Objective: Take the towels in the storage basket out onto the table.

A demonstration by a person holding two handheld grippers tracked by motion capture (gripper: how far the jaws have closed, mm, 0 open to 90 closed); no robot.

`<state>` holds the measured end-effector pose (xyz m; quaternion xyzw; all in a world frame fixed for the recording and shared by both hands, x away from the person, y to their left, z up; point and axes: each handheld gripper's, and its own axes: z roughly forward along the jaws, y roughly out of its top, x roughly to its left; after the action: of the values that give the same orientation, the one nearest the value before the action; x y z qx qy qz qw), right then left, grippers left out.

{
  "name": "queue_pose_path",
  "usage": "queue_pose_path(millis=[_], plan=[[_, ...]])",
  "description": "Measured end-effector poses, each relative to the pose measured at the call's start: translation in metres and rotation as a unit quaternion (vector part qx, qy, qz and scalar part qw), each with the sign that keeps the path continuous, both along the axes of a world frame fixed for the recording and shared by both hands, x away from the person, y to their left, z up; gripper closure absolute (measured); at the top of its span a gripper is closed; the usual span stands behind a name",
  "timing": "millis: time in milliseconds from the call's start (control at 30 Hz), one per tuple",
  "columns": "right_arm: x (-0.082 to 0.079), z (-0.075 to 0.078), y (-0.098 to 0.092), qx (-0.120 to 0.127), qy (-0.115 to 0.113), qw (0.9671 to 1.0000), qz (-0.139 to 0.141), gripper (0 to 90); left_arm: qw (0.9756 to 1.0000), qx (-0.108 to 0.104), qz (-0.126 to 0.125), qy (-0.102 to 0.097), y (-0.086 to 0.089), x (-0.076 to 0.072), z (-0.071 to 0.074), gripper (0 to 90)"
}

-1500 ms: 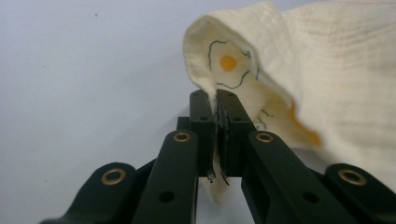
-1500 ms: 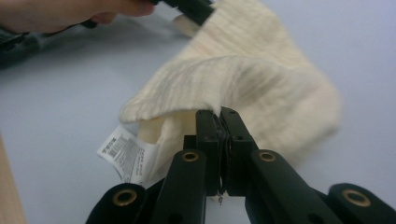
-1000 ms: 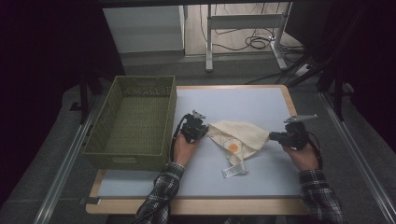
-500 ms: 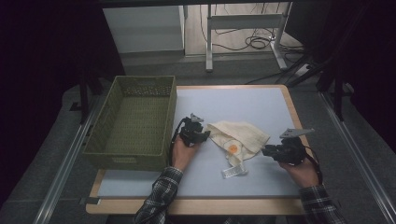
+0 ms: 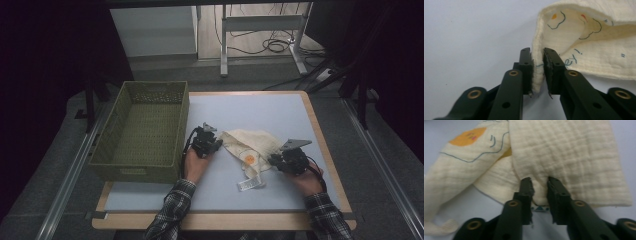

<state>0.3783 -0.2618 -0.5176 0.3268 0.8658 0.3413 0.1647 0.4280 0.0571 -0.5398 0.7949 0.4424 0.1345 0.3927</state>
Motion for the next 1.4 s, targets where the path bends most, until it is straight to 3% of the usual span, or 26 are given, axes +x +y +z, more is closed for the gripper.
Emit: queue_pose_path(millis=[67, 200, 433, 667, 767, 800, 867, 900, 1033, 1100, 1233, 1333, 1400], plan=[[0.001, 0.001, 0.001, -0.007, 0.000, 1.0000, -0.005, 85.1, 1.0000, -0.001, -0.001, 0.001, -0.001, 0.001, 0.000, 82.6], [0.002, 0.005, 0.003, -0.012, 0.010, 0.9998, -0.007, 86.9, 1.0000, -0.004, -0.001, -0.009, -0.004, 0.000, 0.005, 84.3], [0.009, 0.038, -0.011, 0.016, -0.010, 0.9996, -0.019, 86.7, 0.9992, -0.032, 0.007, -0.022, -0.011, 0.003, 0.020, 84.2], [0.035, 0.074, -0.028, 0.037, -0.023, 0.9978, -0.050, 86.7, 0.9991, -0.010, 0.027, -0.030, -0.017, 0.023, 0.040, 83.9], [0.052, 0.085, -0.031, 0.046, -0.027, 0.9963, -0.067, 86.7, 0.9985, 0.009, 0.044, -0.032, -0.018, 0.036, 0.047, 83.2], [0.058, 0.088, -0.031, 0.043, -0.029, 0.9958, -0.075, 86.4, 0.9982, 0.018, 0.051, -0.027, -0.018, 0.042, 0.047, 80.3], [0.073, 0.088, -0.034, 0.043, -0.020, 0.9947, -0.092, 81.5, 0.9970, 0.033, 0.065, -0.025, -0.019, 0.046, 0.047, 59.7], [0.077, 0.086, -0.035, 0.045, -0.015, 0.9943, -0.096, 79.6, 0.9970, 0.031, 0.066, -0.026, -0.019, 0.045, 0.047, 56.0], [0.075, 0.078, -0.040, 0.045, -0.011, 0.9944, -0.095, 73.7, 0.9976, 0.028, 0.051, -0.039, -0.023, 0.034, 0.043, 47.7], [0.070, 0.074, -0.042, 0.045, -0.006, 0.9947, -0.092, 72.5, 0.9987, 0.003, 0.039, -0.034, -0.025, 0.027, 0.039, 45.4], [0.054, 0.067, -0.042, 0.044, 0.001, 0.9963, -0.073, 71.2, 0.9994, 0.009, 0.003, -0.033, -0.031, 0.007, 0.034, 41.9], [0.038, 0.059, -0.039, 0.051, 0.015, 0.9973, -0.051, 71.2, 0.9991, -0.020, -0.030, -0.023, -0.032, -0.006, 0.030, 41.1], [0.029, 0.052, -0.035, 0.058, 0.028, 0.9973, -0.036, 71.2, 0.9977, -0.040, -0.056, -0.005, -0.033, -0.014, 0.027, 41.5]])
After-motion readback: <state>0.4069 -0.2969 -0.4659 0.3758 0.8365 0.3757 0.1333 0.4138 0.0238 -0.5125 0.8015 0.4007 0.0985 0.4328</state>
